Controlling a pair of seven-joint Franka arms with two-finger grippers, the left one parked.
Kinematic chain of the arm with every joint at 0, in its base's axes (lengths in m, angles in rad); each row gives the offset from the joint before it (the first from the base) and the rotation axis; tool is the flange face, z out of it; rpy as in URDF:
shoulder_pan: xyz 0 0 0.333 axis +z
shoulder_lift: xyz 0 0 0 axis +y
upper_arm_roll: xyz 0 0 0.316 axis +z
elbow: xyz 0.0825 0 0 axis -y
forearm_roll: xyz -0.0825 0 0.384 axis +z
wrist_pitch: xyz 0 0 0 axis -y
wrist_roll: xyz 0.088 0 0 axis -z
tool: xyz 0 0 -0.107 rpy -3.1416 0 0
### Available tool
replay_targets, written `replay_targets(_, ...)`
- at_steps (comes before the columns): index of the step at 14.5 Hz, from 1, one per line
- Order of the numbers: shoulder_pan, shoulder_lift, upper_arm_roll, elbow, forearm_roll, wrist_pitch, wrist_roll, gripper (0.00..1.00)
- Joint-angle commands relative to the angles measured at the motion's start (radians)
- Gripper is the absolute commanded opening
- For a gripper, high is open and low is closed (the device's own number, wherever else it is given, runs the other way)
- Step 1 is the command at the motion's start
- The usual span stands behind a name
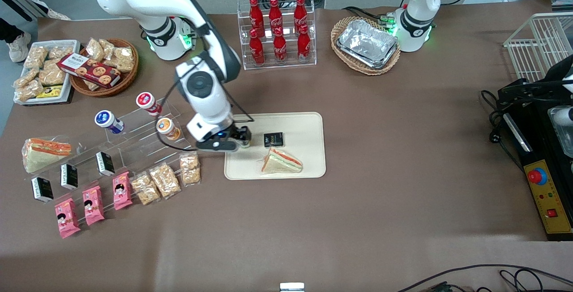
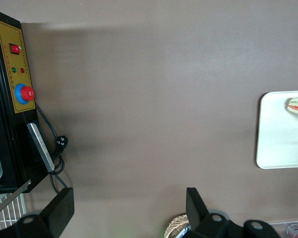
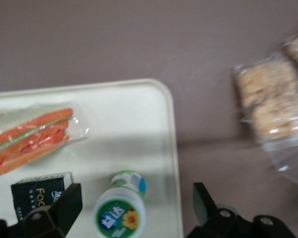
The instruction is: Place green gum on tray
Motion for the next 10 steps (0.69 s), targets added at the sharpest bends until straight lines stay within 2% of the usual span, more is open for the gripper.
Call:
replay_targets(1, -0.100, -0.153, 0.002, -0.012, 0.000, -0.128, -0.127, 1.00)
replay_targets(5, -0.201, -0.266, 0.004, -0.011, -0.001, -0.241, -0.213, 1.00)
replay_targets(8, -0.252, -0.341, 0.006, -0.011, -0.044, -0.303, -0.281, 1.00)
replay_targets(10, -0.301, -0.378, 0.010, 0.000, -0.046, -0.364, -0.303, 1.00)
